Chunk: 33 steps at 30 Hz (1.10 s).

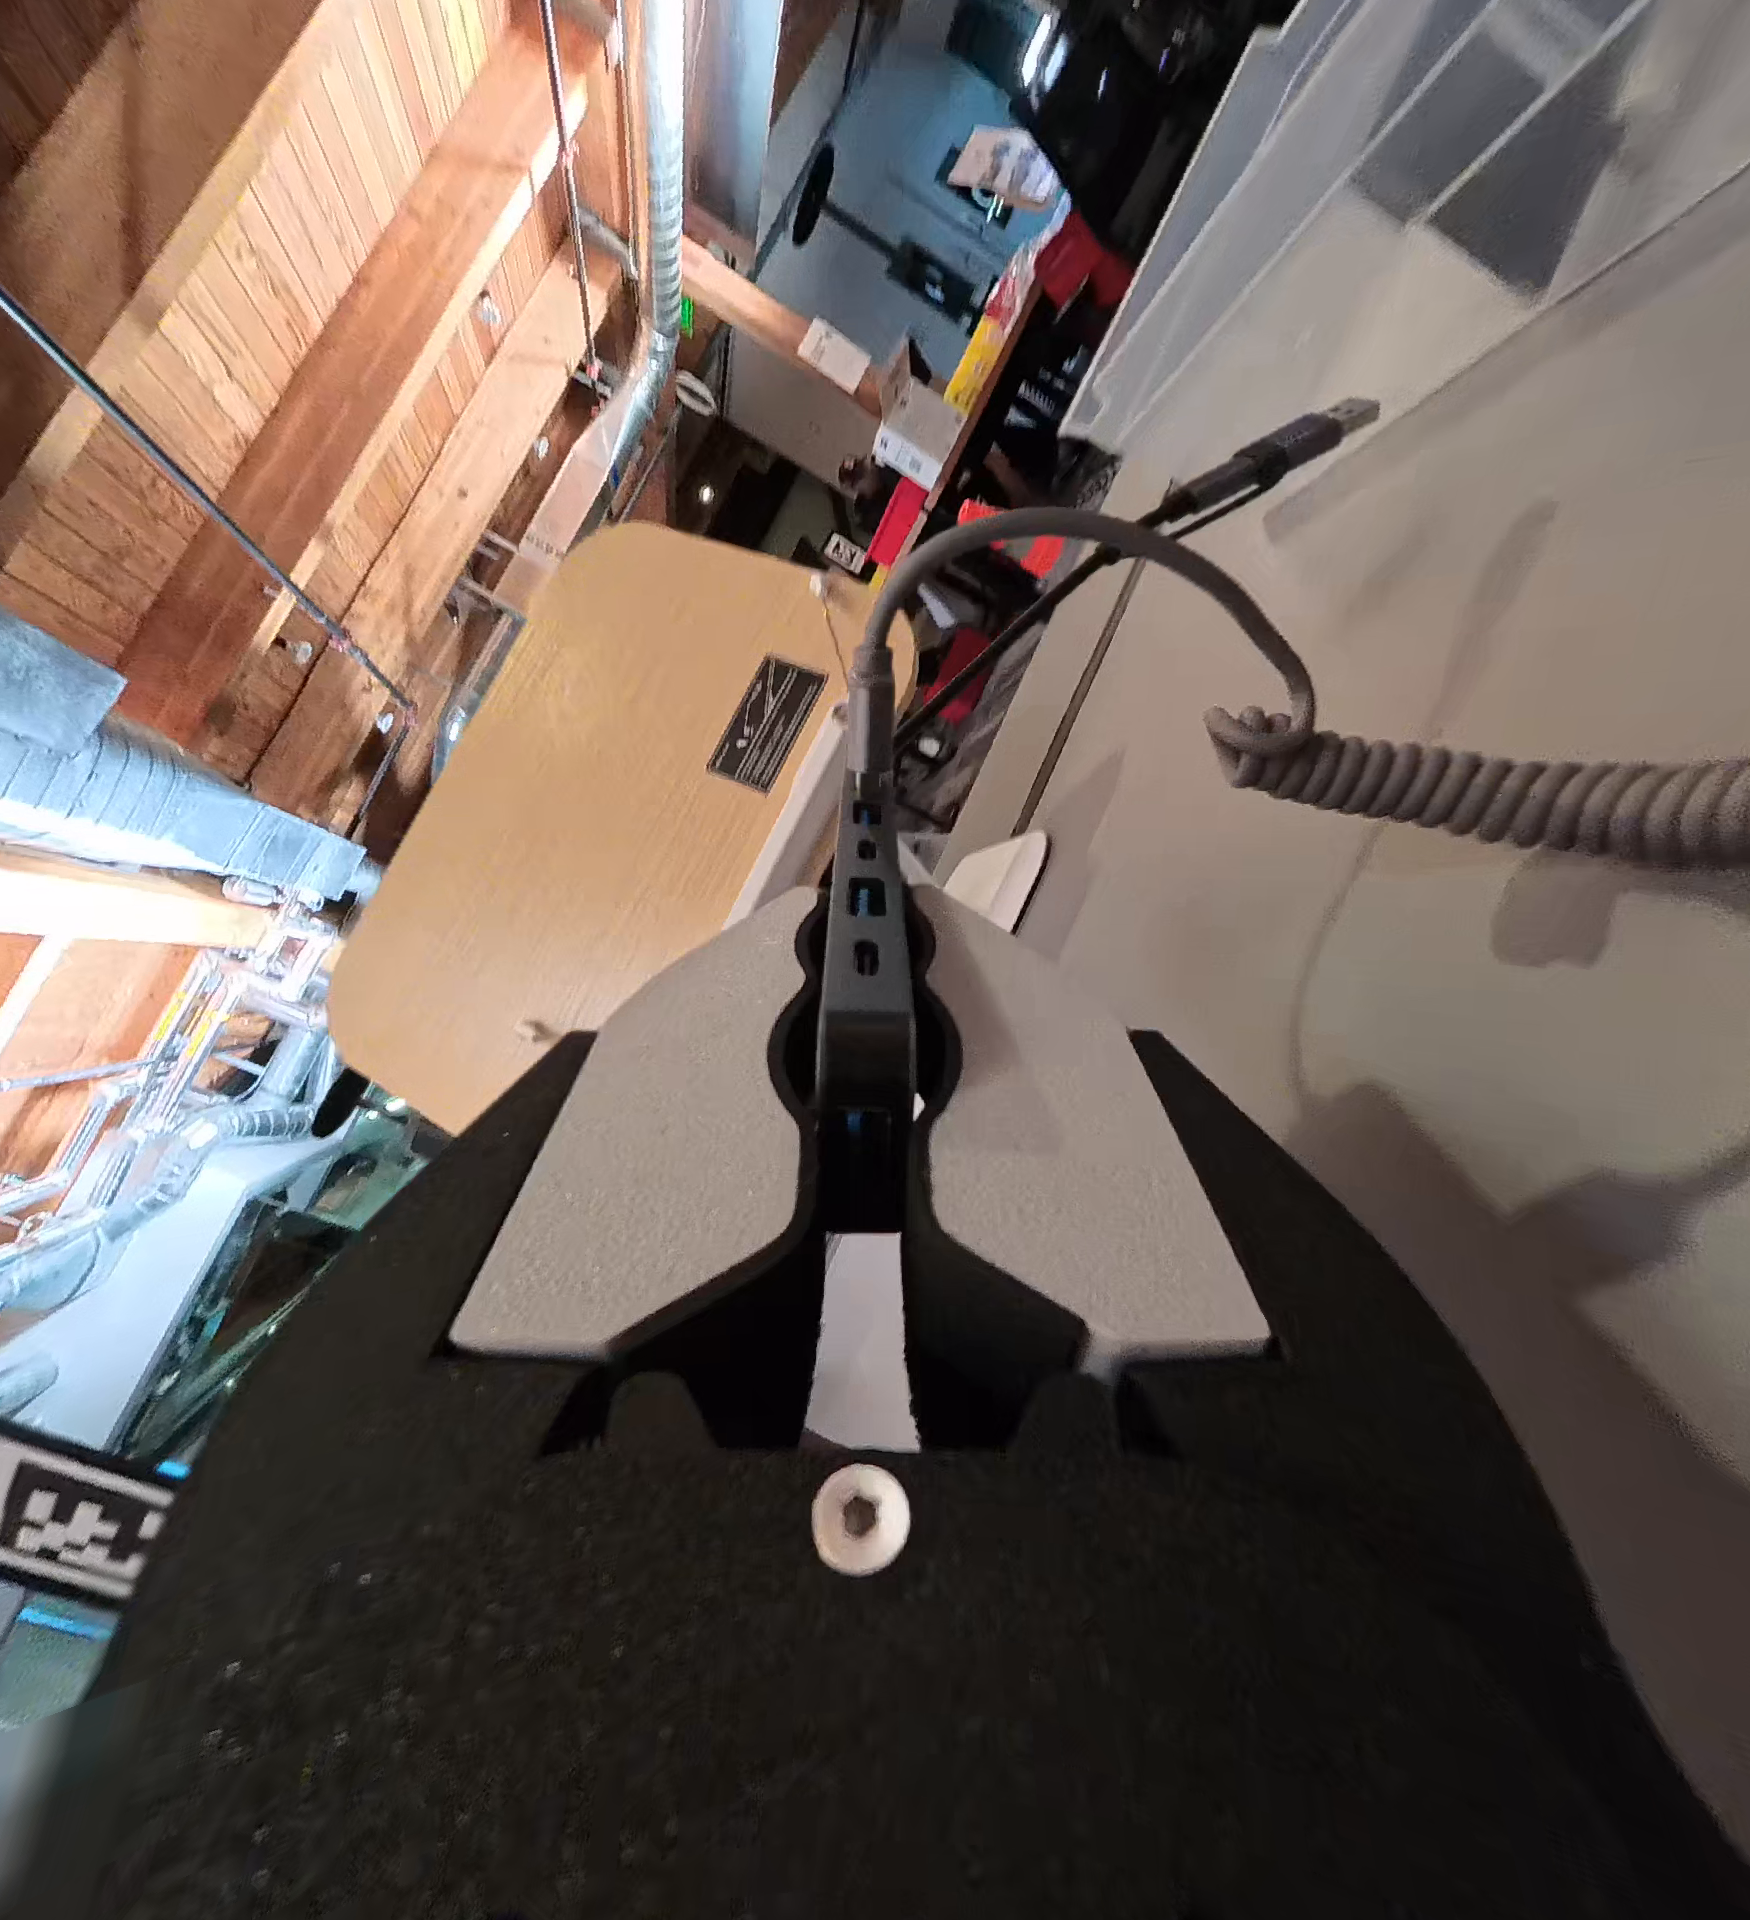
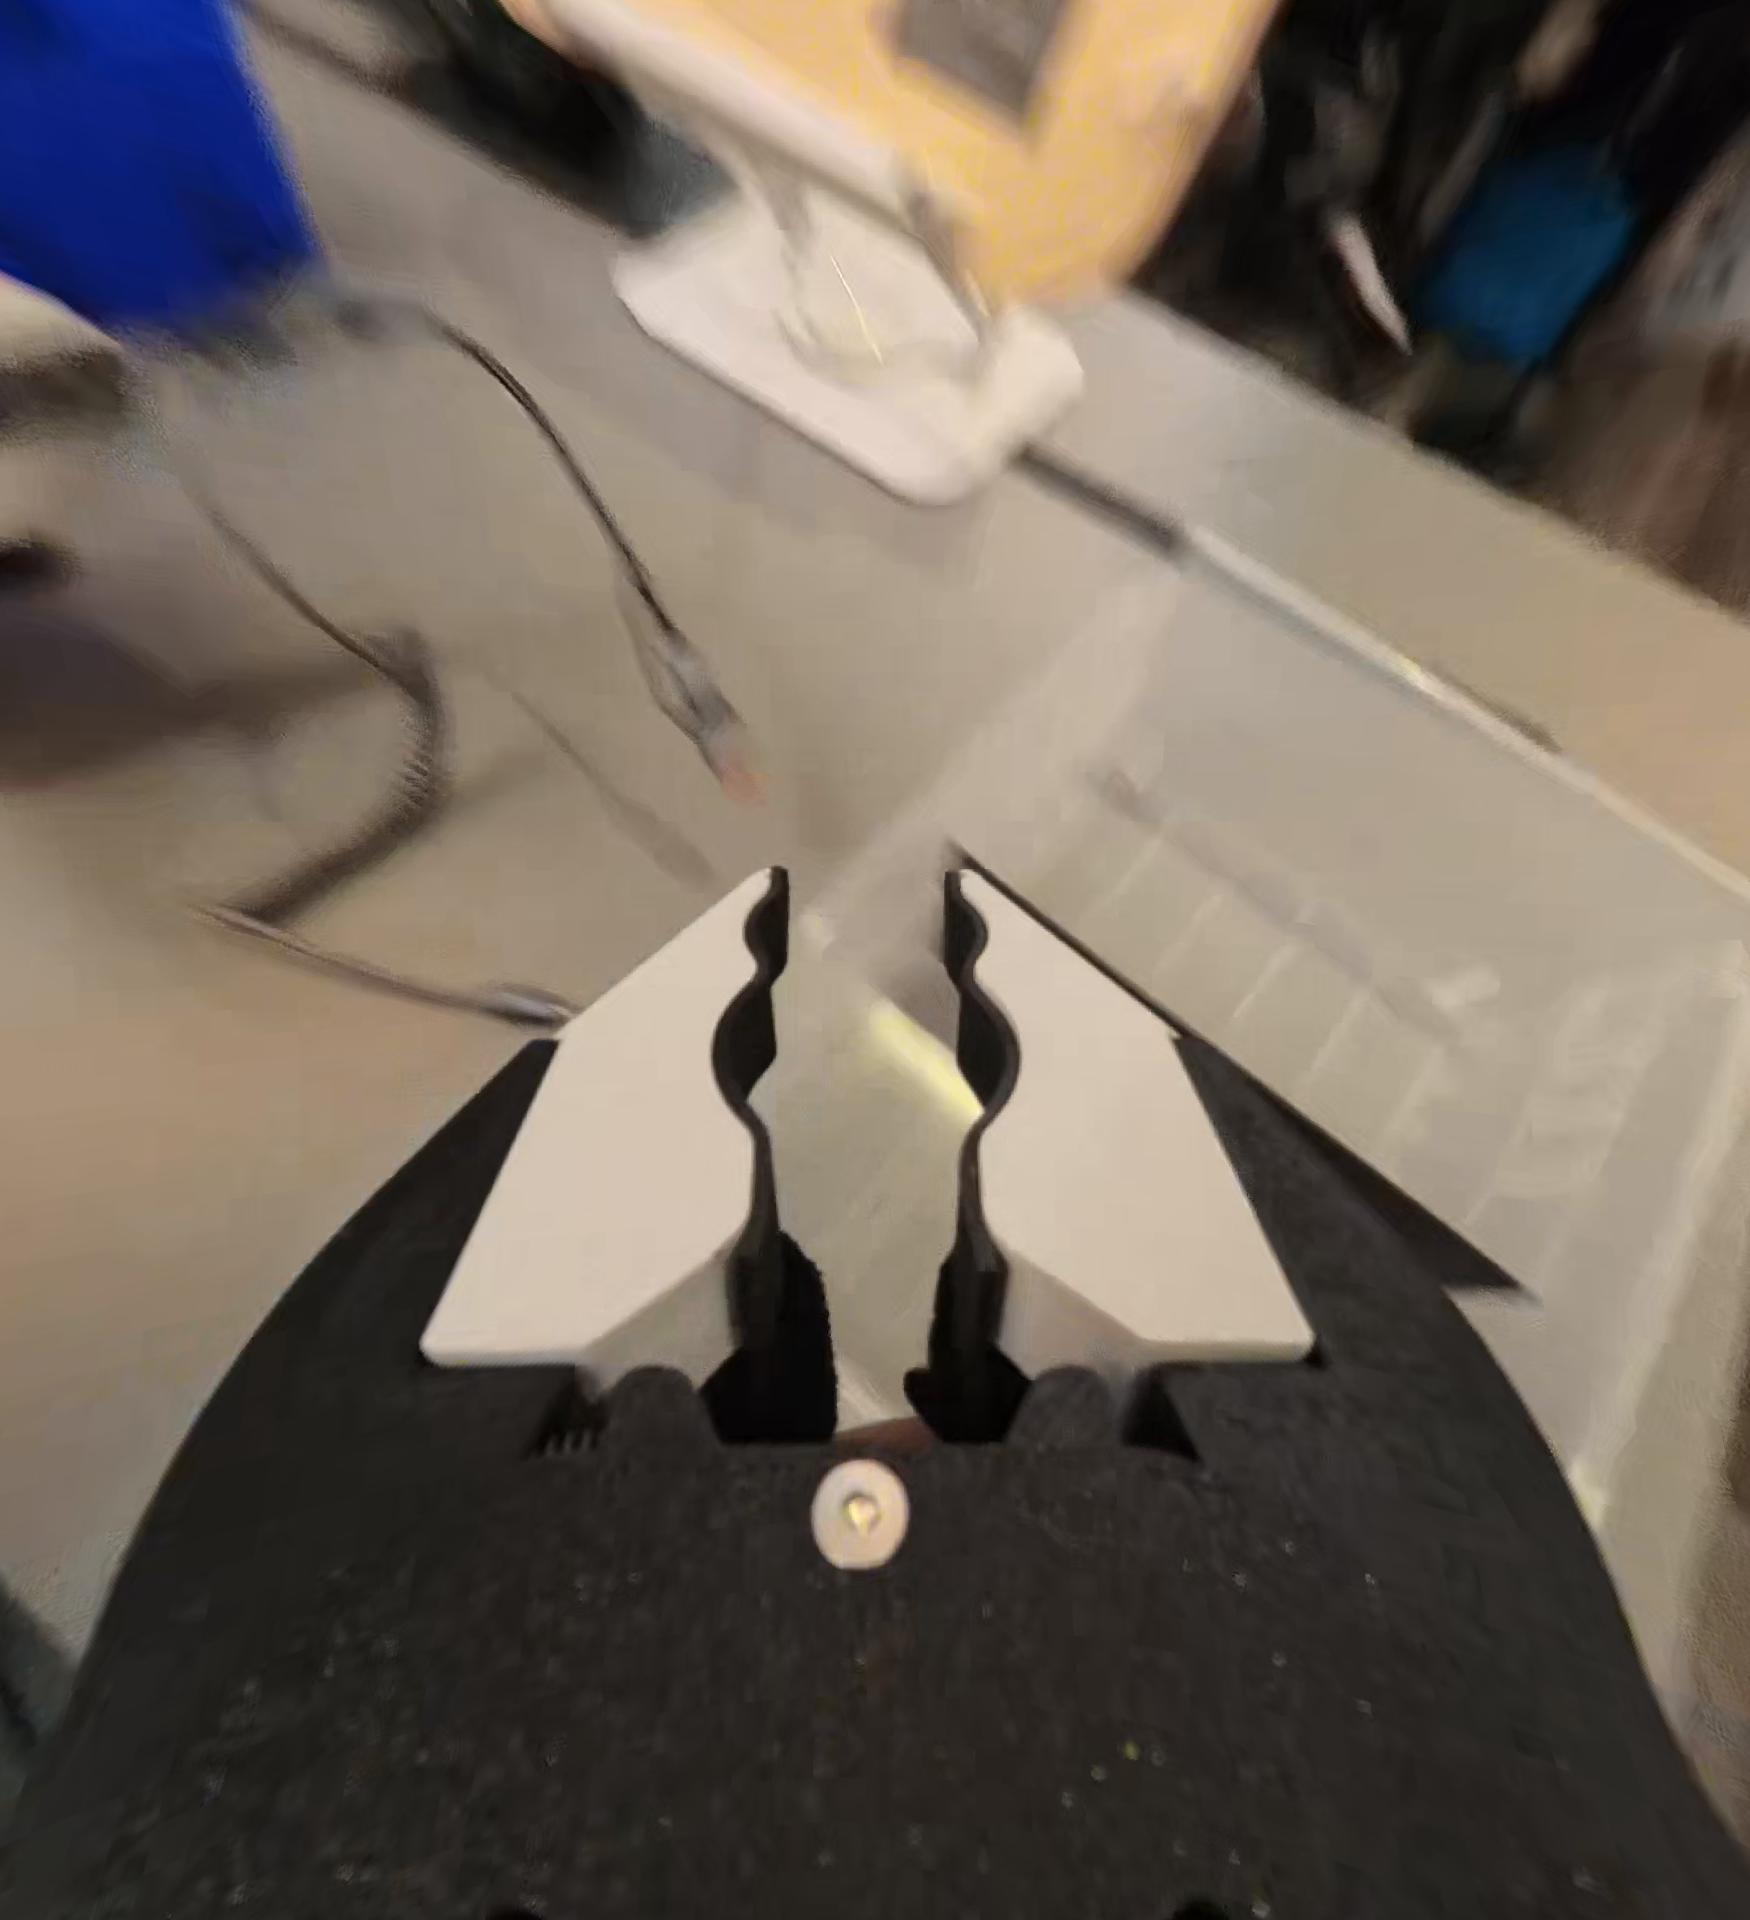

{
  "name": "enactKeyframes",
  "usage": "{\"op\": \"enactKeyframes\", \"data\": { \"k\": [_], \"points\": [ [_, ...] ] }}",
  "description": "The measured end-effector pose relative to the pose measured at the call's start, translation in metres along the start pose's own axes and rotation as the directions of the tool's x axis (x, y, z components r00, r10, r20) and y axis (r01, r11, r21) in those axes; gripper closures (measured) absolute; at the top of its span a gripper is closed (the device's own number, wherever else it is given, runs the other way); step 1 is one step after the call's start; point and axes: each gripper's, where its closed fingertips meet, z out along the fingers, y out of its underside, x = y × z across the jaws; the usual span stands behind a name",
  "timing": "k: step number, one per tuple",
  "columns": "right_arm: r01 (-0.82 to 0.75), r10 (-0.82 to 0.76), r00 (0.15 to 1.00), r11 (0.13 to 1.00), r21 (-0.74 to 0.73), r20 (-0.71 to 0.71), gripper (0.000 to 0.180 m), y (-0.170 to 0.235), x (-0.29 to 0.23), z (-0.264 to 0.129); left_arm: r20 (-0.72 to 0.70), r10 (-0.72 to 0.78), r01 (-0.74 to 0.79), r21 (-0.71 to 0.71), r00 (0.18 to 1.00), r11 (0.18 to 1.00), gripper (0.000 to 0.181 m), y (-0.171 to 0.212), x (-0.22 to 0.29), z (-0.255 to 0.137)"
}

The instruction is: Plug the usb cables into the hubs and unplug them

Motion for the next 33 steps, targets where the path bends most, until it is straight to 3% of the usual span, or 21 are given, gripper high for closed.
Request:
{"op": "enactKeyframes", "data": {
  "k": [1, 5, 8, 12, 19, 29, 33],
  "points": [
    [-0.01, 0.005, 0.998, 0.996, 0.089, 0.058, 0.15, -0.018, -0.028, -0.003, 0.004, 0.0, 0.0, 0.013, 1.0, 1.0, 0.17, -0.004, 0.0, -0.001],
    [-0.068, -0.016, 0.952, 0.963, 0.262, 0.307, 0.149, -0.052, -0.144, 0.026, 0.01, 0.016, -0.016, 0.026, 1.0, 1.0, 0.17, -0.016, 0.004, -0.003],
    [0.02, -0.092, 0.967, 0.957, 0.288, 0.238, 0.15, -0.058, -0.175, 0.068, 0.0, 0.024, -0.024, 0.044, 1.0, 0.999, 0.17, -0.021, 0.01, -0.004],
    [0.116, -0.153, 0.981, 0.956, 0.268, 0.121, 0.152, -0.067, -0.172, 0.1, 0.012, 0.069, -0.069, 0.046, 0.998, 0.997, 0.17, -0.024, 0.014, -0.005],
    [0.1, -0.136, 0.98, 0.968, 0.23, 0.146, 0.162, -0.065, -0.177, 0.12, -0.009, 0.058, -0.058, 0.035, 0.998, 0.998, 0.17, -0.019, 0.016, -0.003],
    [0.131, -0.152, 0.986, 0.962, 0.238, 0.07, 0.164, -0.067, -0.172, 0.121, -0.026, -0.01, 0.009, -0.018, 1.0, 1.0, 0.168, -0.012, 0.015, 0.004],
    [0.084, -0.116, 0.985, 0.968, 0.235, 0.125, 0.164, -0.065, -0.174, 0.115, -0.012, 0.032, -0.032, -0.008, 0.999, 0.999, 0.169, -0.015, 0.014, 0.002]
  ]
}}
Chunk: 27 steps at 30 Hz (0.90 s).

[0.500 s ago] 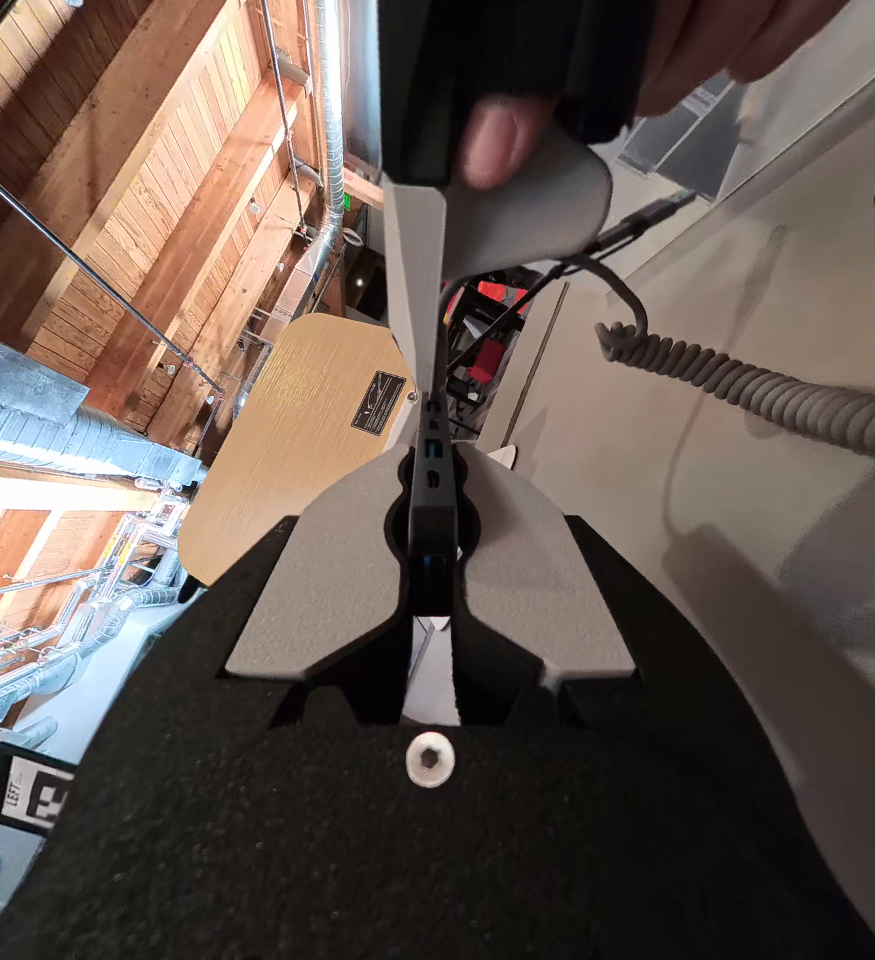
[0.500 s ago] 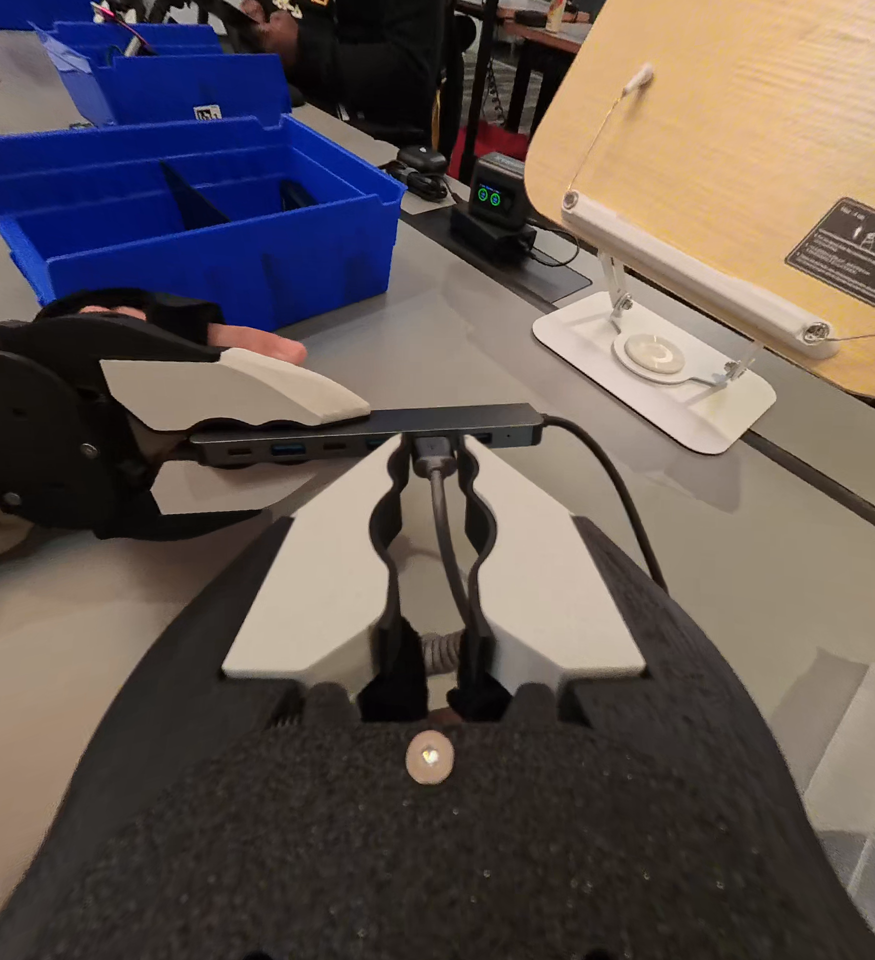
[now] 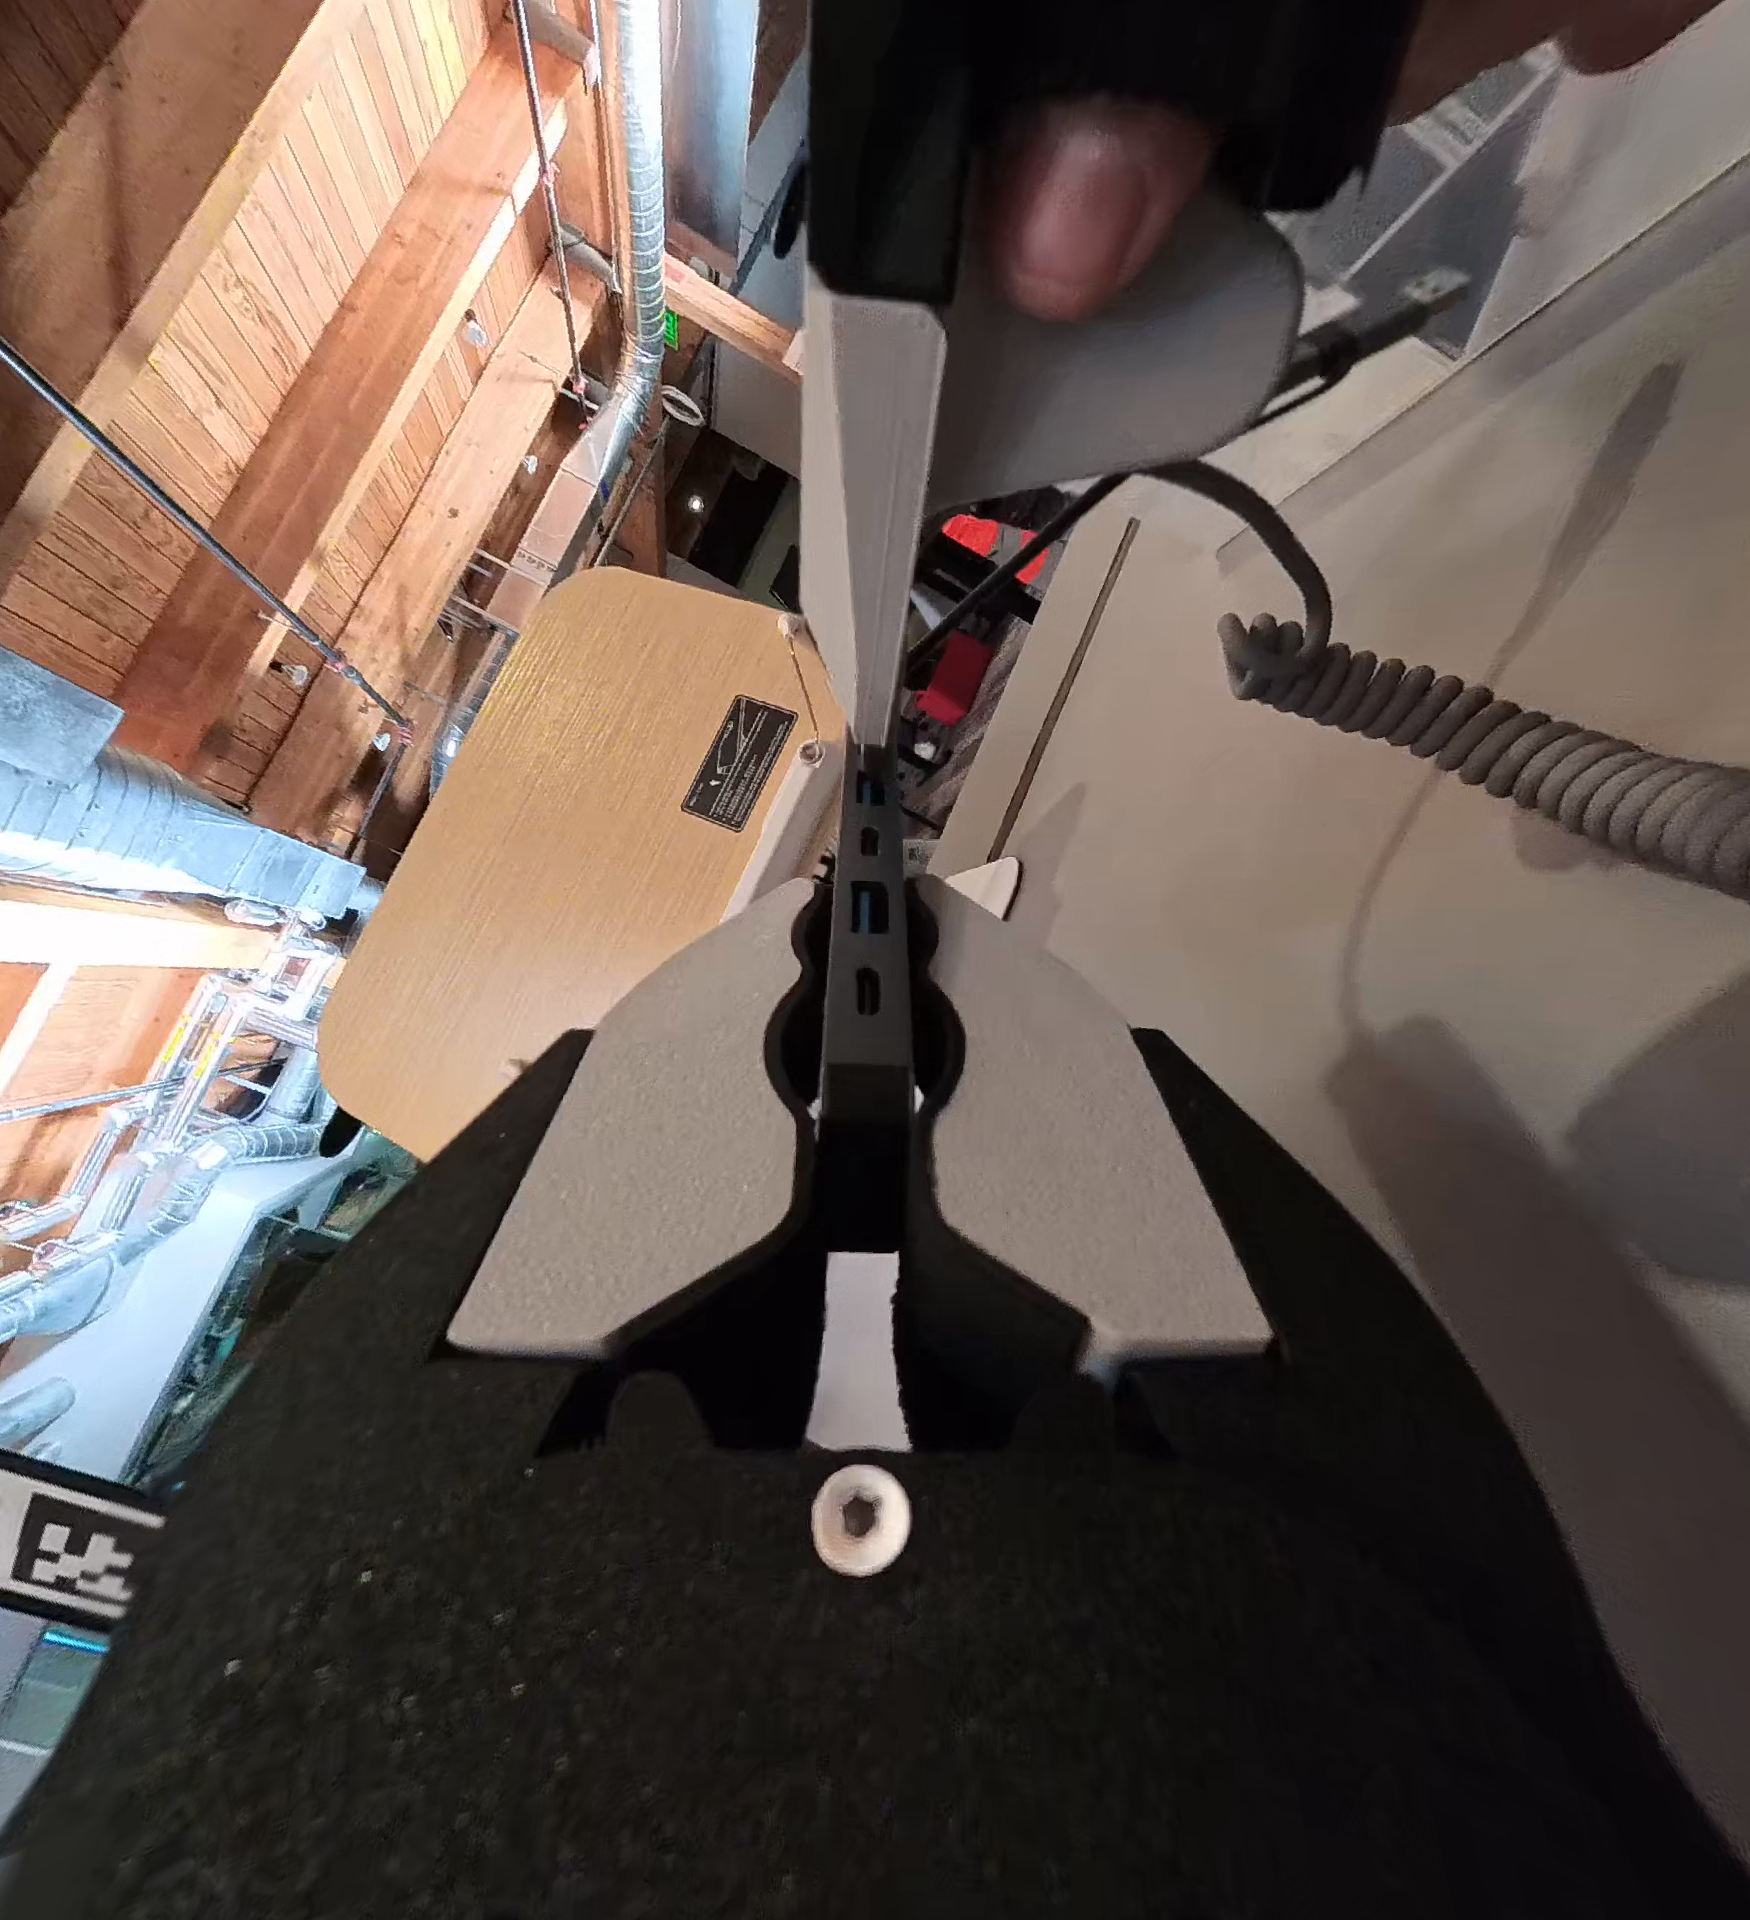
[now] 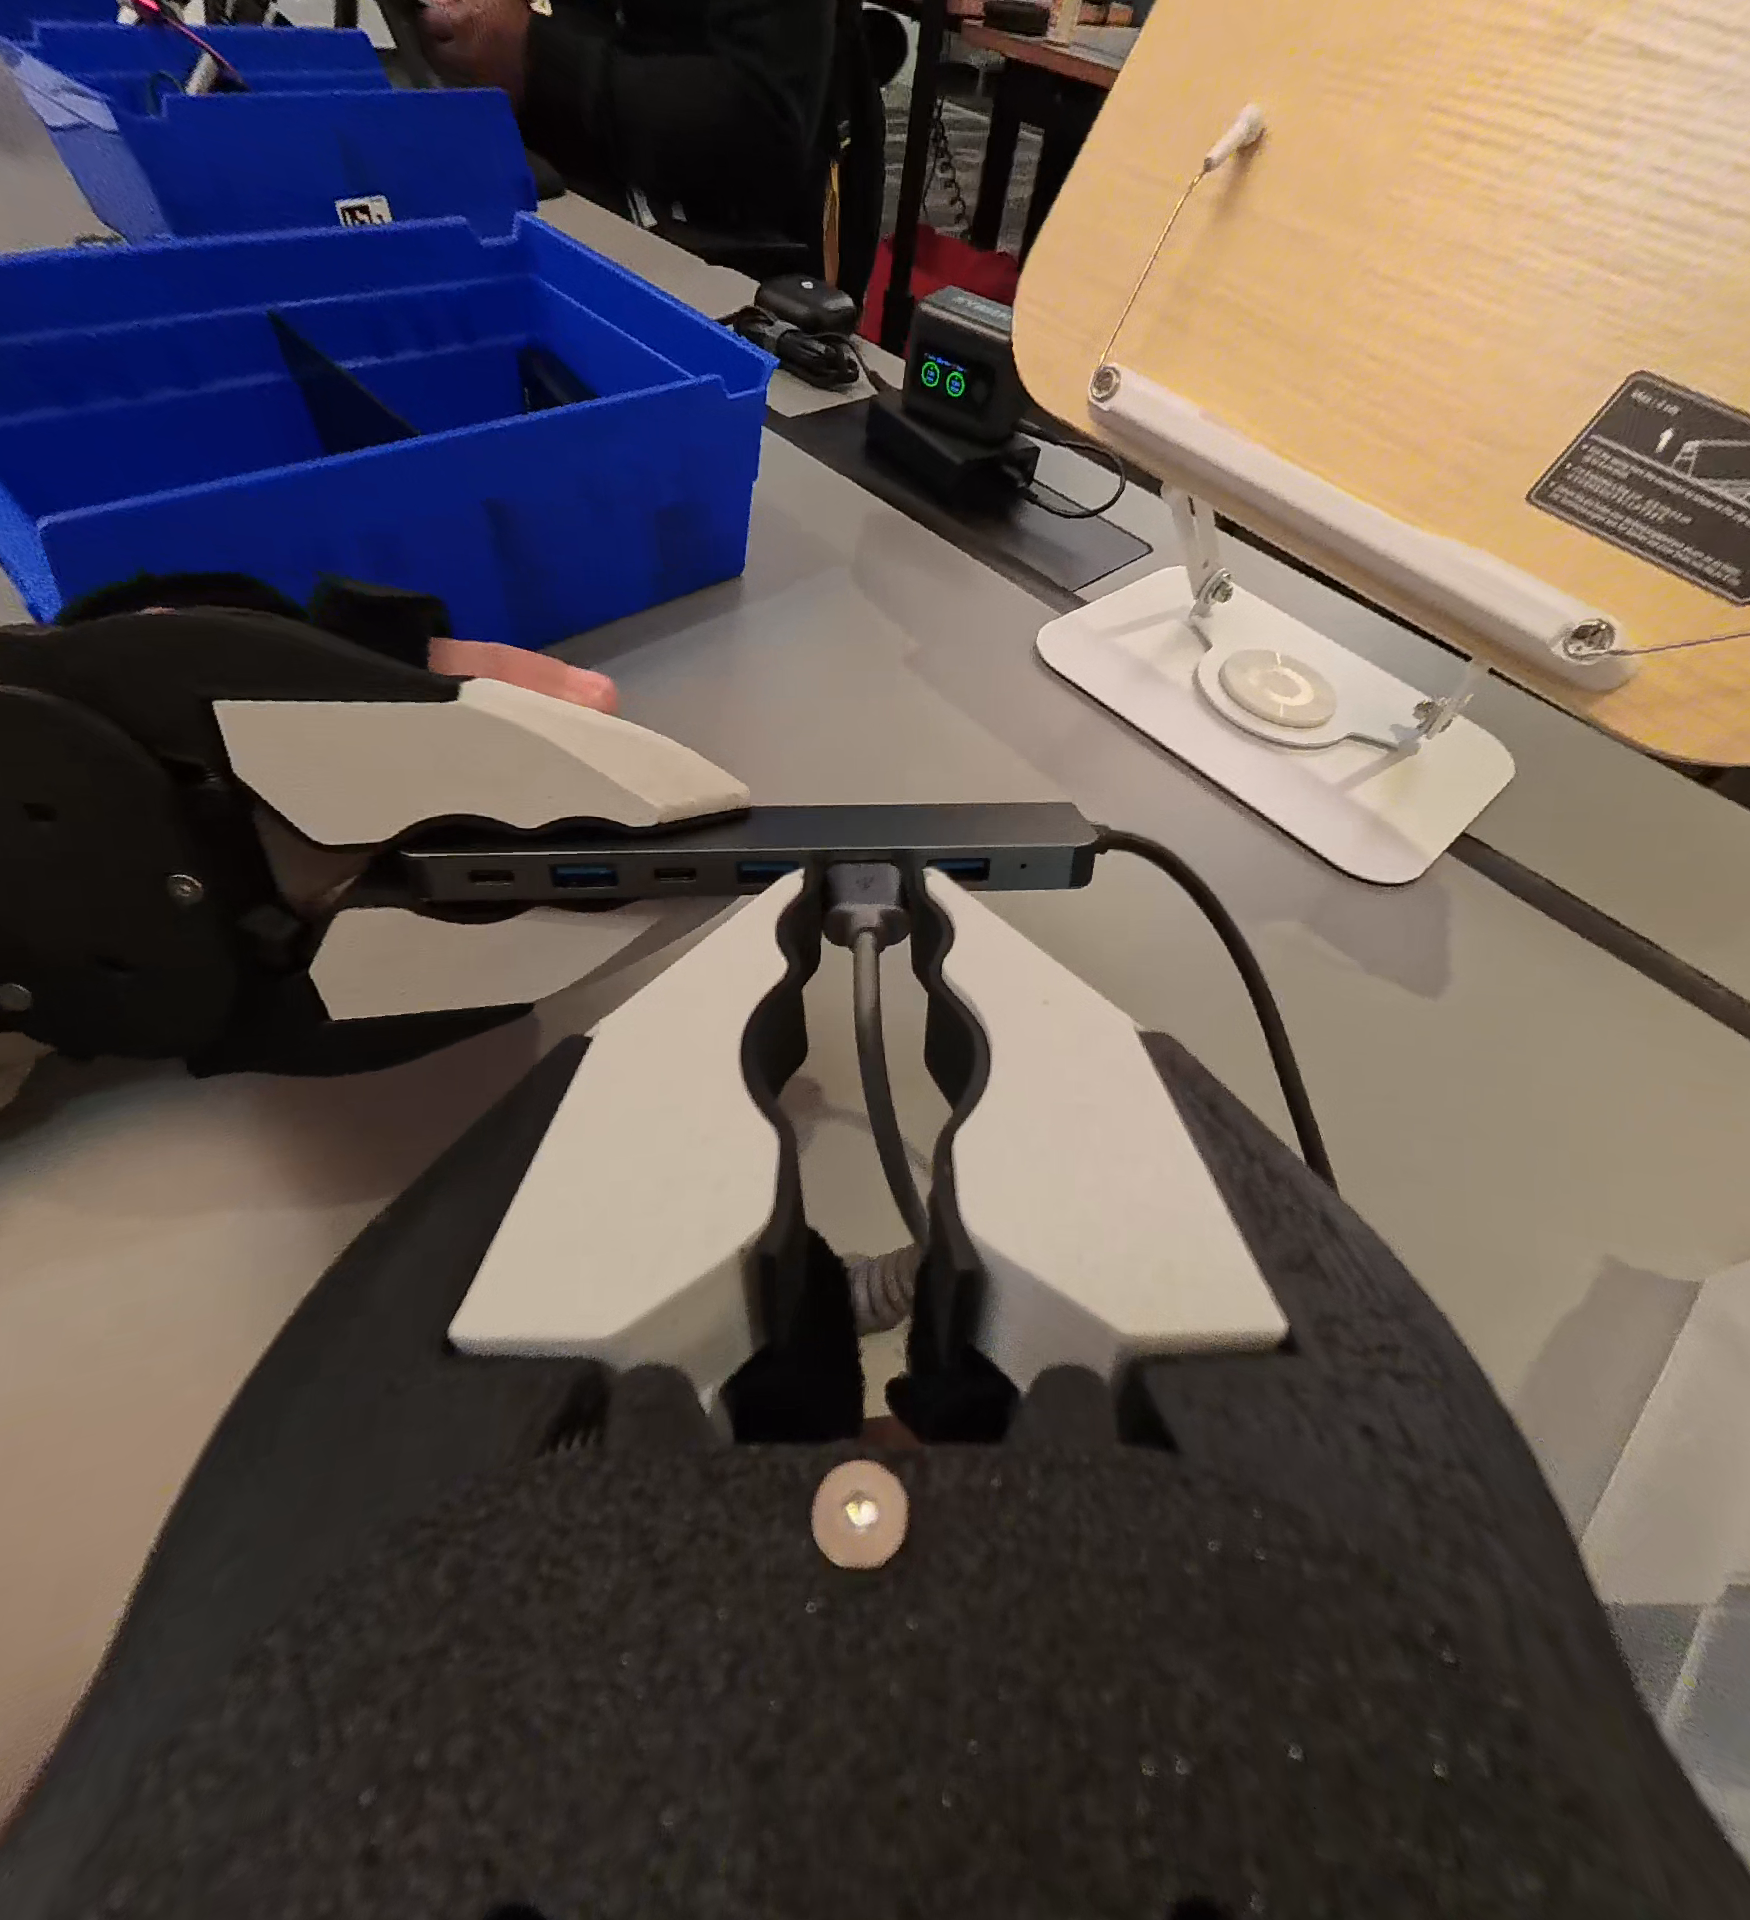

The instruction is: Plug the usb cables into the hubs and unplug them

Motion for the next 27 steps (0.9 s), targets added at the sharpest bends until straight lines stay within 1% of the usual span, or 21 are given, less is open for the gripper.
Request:
{"op": "enactKeyframes", "data": {
  "k": [1, 2, 3, 4, 5, 6, 7, 9, 10, 11, 13, 14, 16, 18, 21, 24, 25, 27],
  "points": [
    [-0.006, 0.006, 1.0, 1.0, 0.002, -0.008, 0.164, 0.001, 0.001, -0.002, 0.011, 0.016, -0.016, -0.028, 1.0, 0.999, 0.168, 0.003, 0.0, 0.001],
    [-0.006, 0.007, 0.998, 1.0, 0.016, -0.056, 0.164, 0.0, 0.008, -0.007, 0.031, 0.022, -0.018, -0.134, 0.999, 0.991, 0.17, 0.022, -0.005, 0.005],
    [0.012, -0.008, 0.994, 0.999, 0.035, -0.107, 0.164, -0.002, 0.017, -0.018, 0.041, -0.039, 0.047, -0.244, 0.998, 0.969, 0.169, 0.051, -0.013, 0.007],
    [0.008, 0.0, 0.992, 0.998, 0.061, -0.128, 0.164, -0.005, 0.025, -0.03, 0.056, -0.131, 0.142, -0.289, 0.99, 0.947, 0.169, 0.075, -0.024, 0.006],
    [-0.014, 0.023, 0.993, 0.997, 0.082, -0.114, 0.164, -0.007, 0.028, -0.041, 0.081, -0.151, 0.169, -0.313, 0.985, 0.934, 0.169, 0.09, -0.035, 0.004],
    [-0.029, 0.037, 0.995, 0.996, 0.084, -0.096, 0.164, -0.007, 0.029, -0.051, 0.088, -0.128, 0.149, -0.32, 0.988, 0.935, 0.169, 0.095, -0.039, 0.004],
    [-0.035, 0.044, 0.996, 0.995, 0.097, -0.084, 0.164, -0.008, 0.03, -0.061, 0.073, -0.13, 0.147, -0.321, 0.989, 0.936, 0.169, 0.094, -0.033, 0.005],
    [-0.065, 0.069, 0.997, 0.992, 0.11, -0.036, 0.164, -0.011, 0.028, -0.077, 0.022, -0.181, 0.178, -0.311, 0.983, 0.933, 0.169, 0.084, -0.016, 0.011],
    [-0.074, 0.079, 0.996, 0.99, 0.121, -0.036, 0.164, -0.016, 0.031, -0.086, 0.007, -0.191, 0.184, -0.293, 0.982, 0.938, 0.169, 0.078, -0.013, 0.013],
    [-0.074, 0.08, 0.996, 0.987, 0.144, -0.034, 0.164, -0.027, 0.036, -0.095, -0.006, -0.185, 0.177, -0.266, 0.983, 0.948, 0.17, 0.072, -0.011, 0.014],
    [-0.083, 0.08, 0.997, 0.982, 0.17, 0.021, 0.164, -0.052, 0.04, -0.114, -0.043, -0.16, 0.147, -0.219, 0.986, 0.965, 0.17, 0.065, -0.003, 0.014],
    [-0.091, 0.088, 0.996, 0.976, 0.2, 0.021, 0.164, -0.068, 0.047, -0.125, -0.053, -0.143, 0.129, -0.21, 0.988, 0.969, 0.17, 0.064, 0.0, 0.013],
    [-0.084, 0.079, 0.996, 0.967, 0.241, 0.027, 0.164, -0.1, 0.058, -0.146, -0.034, -0.109, 0.099, -0.221, 0.993, 0.97, 0.17, 0.066, -0.001, 0.011],
    [-0.082, 0.074, 0.996, 0.959, 0.27, 0.041, 0.164, -0.13, 0.065, -0.167, -0.03, -0.119, 0.109, -0.228, 0.992, 0.968, 0.17, 0.069, -0.003, 0.009],
    [-0.016, 0.018, 1.0, 0.957, 0.291, -0.007, 0.164, -0.169, 0.079, -0.196, -0.014, -0.172, 0.164, -0.243, 0.985, 0.956, 0.17, 0.075, -0.008, 0.008],
    [0.079, -0.045, 0.992, 0.954, 0.288, -0.121, 0.164, -0.201, 0.105, -0.226, 0.001, -0.235, 0.228, -0.249, 0.972, 0.941, 0.17, 0.079, -0.013, 0.008],
    [0.097, -0.053, 0.986, 0.952, 0.29, -0.157, 0.164, -0.21, 0.115, -0.237, -0.003, -0.246, 0.238, -0.253, 0.969, 0.938, 0.17, 0.081, -0.012, 0.008],
    [0.097, -0.042, 0.983, 0.947, 0.306, -0.181, 0.164, -0.225, 0.133, -0.255, -0.008, -0.248, 0.237, -0.257, 0.969, 0.937, 0.17, 0.082, -0.011, 0.008]
  ]
}}
